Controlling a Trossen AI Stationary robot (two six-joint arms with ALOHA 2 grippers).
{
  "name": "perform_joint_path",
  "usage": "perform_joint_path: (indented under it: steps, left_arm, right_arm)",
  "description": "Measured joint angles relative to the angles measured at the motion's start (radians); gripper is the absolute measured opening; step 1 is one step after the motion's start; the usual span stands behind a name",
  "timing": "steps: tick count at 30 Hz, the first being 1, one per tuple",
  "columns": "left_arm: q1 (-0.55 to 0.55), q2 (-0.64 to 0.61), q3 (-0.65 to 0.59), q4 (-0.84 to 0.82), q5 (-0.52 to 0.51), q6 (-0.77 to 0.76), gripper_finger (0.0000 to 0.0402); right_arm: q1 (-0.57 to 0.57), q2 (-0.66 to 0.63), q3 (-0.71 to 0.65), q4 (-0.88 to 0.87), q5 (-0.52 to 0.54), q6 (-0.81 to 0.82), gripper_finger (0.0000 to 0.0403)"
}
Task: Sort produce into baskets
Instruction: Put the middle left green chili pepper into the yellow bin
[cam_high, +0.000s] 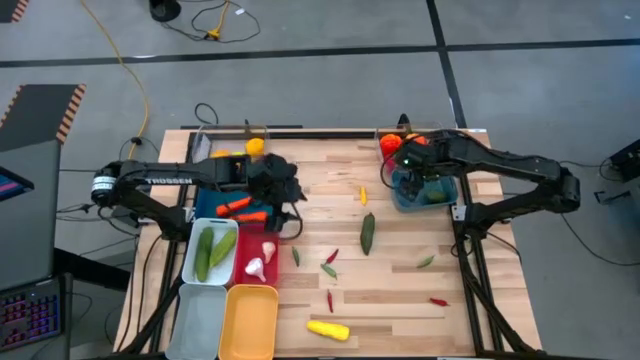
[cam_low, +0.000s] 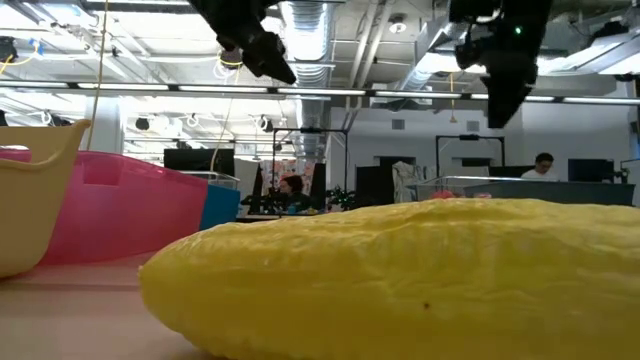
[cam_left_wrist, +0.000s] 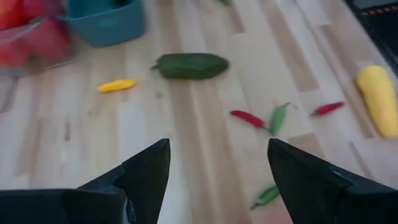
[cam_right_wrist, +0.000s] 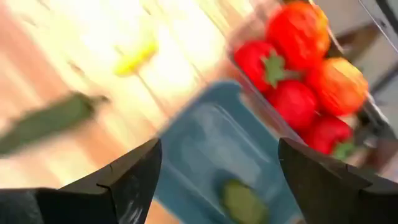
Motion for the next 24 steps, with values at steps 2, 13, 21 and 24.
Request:
perform_joint_path:
  steps: [2,13,21,24]
  left_arm:
    - [-0.036,-0.001,0.000,0.004,-0.005,-0.002,0.0256]
    - [-0.205,0.070,0.001,0.042,-0.075,-0.051,0.0256]
    - [-0.237,0.293,0.080,-0.038,-0.075,-0.076,0.0256]
    - [-0.243,0.381,0.138,-0.122,-0.076,-0.073,0.0256]
  right_arm:
    - [0.039,0.000,0.007,0.050,-0.018,0.024,0.0347]
    - [0.277,0.000,0.007,0.356,-0.031,0.157,0.0347]
    - [0.427,0.009,0.006,0.502,-0.031,0.179,0.0347]
    - [0.483,0.016,0.006,0.510,-0.029,0.179,0.0347]
